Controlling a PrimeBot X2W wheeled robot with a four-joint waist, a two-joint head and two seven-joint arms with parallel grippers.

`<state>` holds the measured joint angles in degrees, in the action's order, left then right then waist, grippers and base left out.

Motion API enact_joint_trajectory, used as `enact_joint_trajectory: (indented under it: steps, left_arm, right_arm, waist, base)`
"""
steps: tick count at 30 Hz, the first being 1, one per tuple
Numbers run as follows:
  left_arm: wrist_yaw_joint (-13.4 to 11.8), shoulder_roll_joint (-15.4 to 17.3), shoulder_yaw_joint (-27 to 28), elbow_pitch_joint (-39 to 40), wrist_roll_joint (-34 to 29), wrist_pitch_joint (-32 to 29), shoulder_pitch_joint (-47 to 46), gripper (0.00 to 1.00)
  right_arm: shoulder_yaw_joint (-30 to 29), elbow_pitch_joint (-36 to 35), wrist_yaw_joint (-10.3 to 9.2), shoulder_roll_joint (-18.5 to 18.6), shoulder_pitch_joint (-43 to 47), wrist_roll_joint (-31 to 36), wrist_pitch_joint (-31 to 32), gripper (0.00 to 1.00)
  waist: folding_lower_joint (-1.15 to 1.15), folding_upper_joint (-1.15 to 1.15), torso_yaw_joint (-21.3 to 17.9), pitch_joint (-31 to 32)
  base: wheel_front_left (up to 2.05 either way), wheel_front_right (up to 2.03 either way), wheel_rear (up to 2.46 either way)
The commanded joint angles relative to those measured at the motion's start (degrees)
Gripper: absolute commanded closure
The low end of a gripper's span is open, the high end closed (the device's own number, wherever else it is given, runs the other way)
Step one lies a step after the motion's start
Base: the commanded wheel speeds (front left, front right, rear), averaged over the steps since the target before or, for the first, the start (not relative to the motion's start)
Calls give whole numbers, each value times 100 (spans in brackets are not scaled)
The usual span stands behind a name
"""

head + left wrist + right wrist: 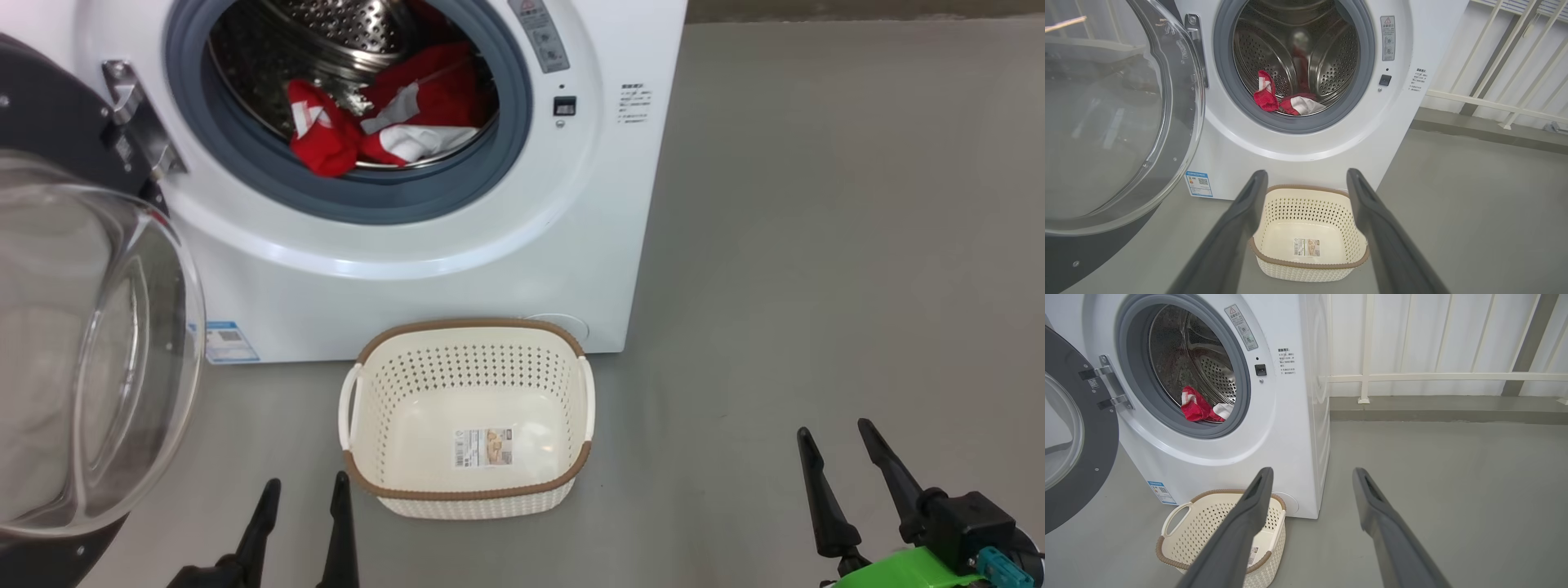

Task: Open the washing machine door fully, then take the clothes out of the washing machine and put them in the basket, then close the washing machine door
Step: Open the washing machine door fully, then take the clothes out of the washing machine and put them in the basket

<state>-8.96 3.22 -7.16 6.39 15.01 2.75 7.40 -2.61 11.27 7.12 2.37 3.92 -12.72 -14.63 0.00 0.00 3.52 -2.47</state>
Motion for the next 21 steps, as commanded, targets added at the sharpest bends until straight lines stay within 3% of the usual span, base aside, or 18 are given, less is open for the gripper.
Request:
enact_joint_trajectory:
  steps: [1,21]
  left_arm:
    - [48,35,154,94,-29,-13,-147,0]
    - [63,147,10,-224,-46,-34,-128,0]
  right_arm:
    - [163,-165,36,52,-43,-28,-37,0]
    - [151,-212,36,51,175,-90,-37,0]
  waist:
    - [0,0,-120,85]
    - [0,0,-287,281]
  base:
    - [0,0,0]
    - [0,0,0]
